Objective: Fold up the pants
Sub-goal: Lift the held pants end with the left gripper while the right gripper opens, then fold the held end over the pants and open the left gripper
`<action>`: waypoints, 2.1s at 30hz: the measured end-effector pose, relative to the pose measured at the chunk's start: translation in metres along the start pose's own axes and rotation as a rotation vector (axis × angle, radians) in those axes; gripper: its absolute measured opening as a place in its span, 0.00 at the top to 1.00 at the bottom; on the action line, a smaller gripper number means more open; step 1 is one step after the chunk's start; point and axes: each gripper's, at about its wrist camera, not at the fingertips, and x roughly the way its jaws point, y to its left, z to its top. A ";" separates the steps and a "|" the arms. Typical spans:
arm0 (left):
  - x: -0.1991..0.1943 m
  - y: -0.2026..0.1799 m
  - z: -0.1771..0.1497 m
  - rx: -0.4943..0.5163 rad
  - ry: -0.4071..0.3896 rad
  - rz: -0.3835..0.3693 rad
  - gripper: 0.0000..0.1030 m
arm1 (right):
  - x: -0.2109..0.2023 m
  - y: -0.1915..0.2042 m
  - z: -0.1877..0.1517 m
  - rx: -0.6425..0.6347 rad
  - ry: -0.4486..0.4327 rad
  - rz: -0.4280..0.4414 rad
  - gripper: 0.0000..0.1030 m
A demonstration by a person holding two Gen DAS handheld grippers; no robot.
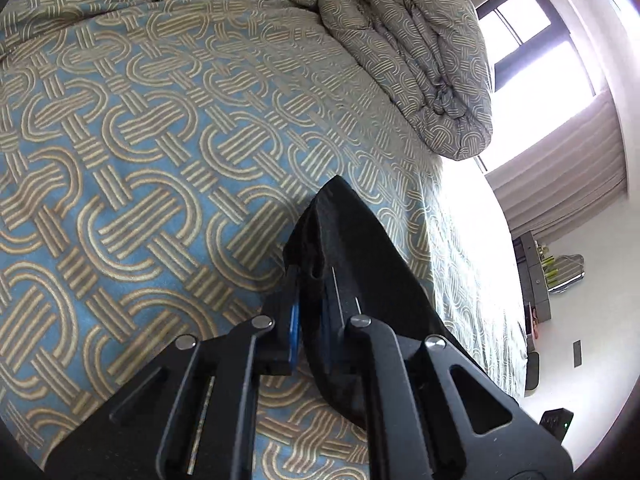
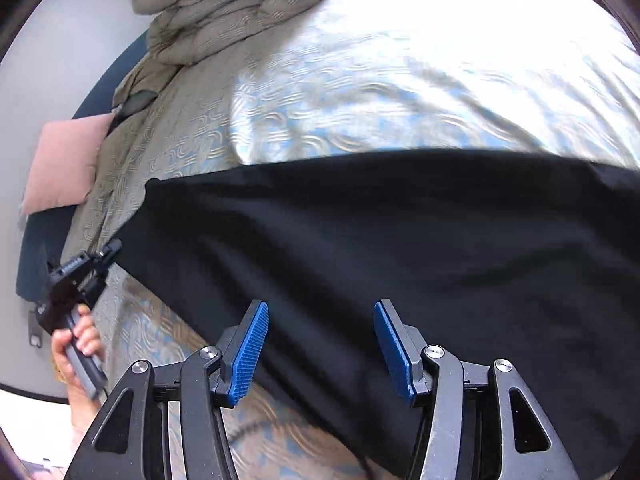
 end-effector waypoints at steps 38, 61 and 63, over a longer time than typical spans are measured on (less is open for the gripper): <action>0.066 -0.209 -0.168 0.524 0.382 -0.213 0.90 | -0.054 -0.067 -0.026 0.088 -0.081 0.075 0.34; 0.036 -0.262 -0.218 0.977 0.301 -0.203 0.89 | -0.040 -0.060 0.012 0.105 -0.091 0.113 0.34; 0.033 -0.260 -0.232 1.027 0.309 -0.199 0.89 | -0.040 -0.071 0.008 0.134 -0.078 0.130 0.34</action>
